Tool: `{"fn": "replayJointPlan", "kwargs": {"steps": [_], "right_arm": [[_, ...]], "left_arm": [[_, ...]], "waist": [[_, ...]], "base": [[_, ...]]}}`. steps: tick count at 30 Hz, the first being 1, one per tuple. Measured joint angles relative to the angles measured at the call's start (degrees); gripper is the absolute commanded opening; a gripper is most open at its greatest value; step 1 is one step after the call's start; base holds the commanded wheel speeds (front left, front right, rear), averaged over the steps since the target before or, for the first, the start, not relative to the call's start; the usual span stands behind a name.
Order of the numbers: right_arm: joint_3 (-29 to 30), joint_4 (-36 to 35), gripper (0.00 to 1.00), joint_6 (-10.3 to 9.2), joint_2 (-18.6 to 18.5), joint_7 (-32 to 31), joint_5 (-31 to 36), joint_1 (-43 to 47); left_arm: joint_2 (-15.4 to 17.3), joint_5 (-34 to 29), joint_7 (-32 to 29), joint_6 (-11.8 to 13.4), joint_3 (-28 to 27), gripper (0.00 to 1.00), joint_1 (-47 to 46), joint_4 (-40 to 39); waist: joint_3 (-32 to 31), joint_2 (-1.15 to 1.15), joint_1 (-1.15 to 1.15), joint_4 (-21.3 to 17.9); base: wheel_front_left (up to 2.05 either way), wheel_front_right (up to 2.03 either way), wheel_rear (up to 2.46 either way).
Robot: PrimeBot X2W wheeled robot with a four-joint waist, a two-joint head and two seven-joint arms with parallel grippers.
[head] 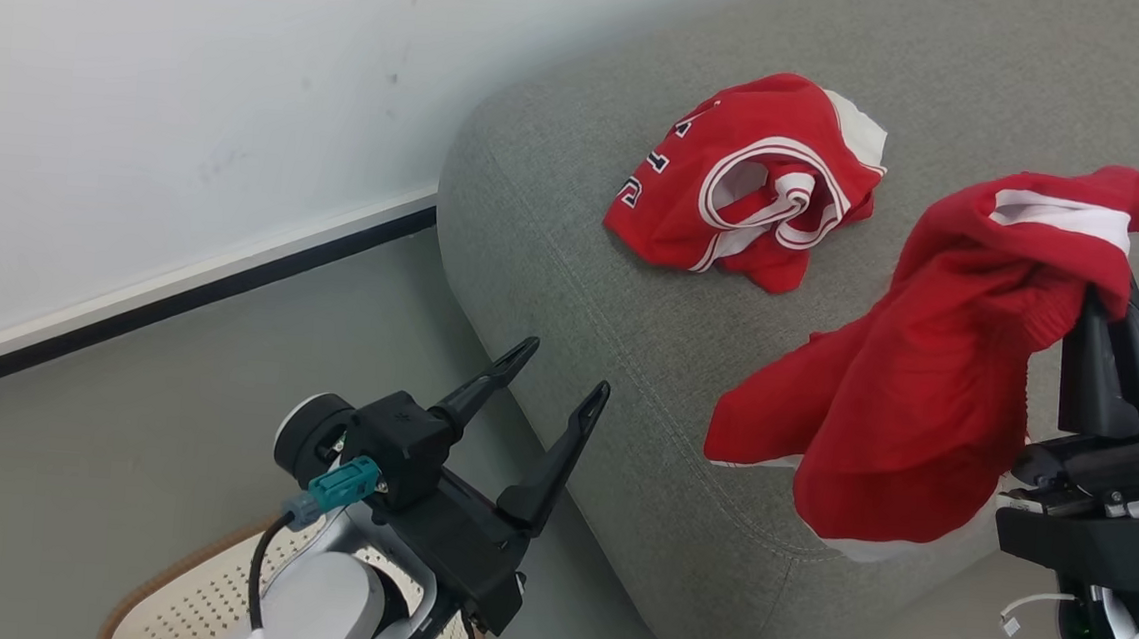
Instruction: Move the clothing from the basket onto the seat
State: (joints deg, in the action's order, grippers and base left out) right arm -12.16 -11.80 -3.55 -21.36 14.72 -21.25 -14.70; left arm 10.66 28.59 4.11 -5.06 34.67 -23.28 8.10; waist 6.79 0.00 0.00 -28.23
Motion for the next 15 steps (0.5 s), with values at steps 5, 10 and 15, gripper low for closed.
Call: {"fn": "replayJointPlan", "kwargs": {"steps": [5, 10, 15], "right_arm": [[0.65, -0.37, 0.0, 0.11, -0.1, 0.0, -1.3, -0.14], [2.85, 1.35, 0.0, 1.14, -0.97, 0.0, -3.64, -2.54], [5.61, 5.55, 0.0, 2.63, -3.16, -0.11, -5.31, -7.64]], "left_arm": [[-0.05, -0.01, -0.49, 0.0, 0.36, 1.0, -0.13, -0.77], [0.24, -0.42, -1.08, 0.0, 0.56, 1.0, -0.4, -2.21], [0.97, -0.65, -2.11, -0.01, 0.65, 1.0, -1.39, -3.56]], "waist": [[1.04, 0.0, 0.0, 0.53], [2.78, 0.0, 0.0, 1.27], [5.09, 0.0, 0.0, 2.24]], "base": [[0.0, 0.0, 0.0], [0.0, 0.0, 0.0], [0.0, 0.0, 0.0]]}}
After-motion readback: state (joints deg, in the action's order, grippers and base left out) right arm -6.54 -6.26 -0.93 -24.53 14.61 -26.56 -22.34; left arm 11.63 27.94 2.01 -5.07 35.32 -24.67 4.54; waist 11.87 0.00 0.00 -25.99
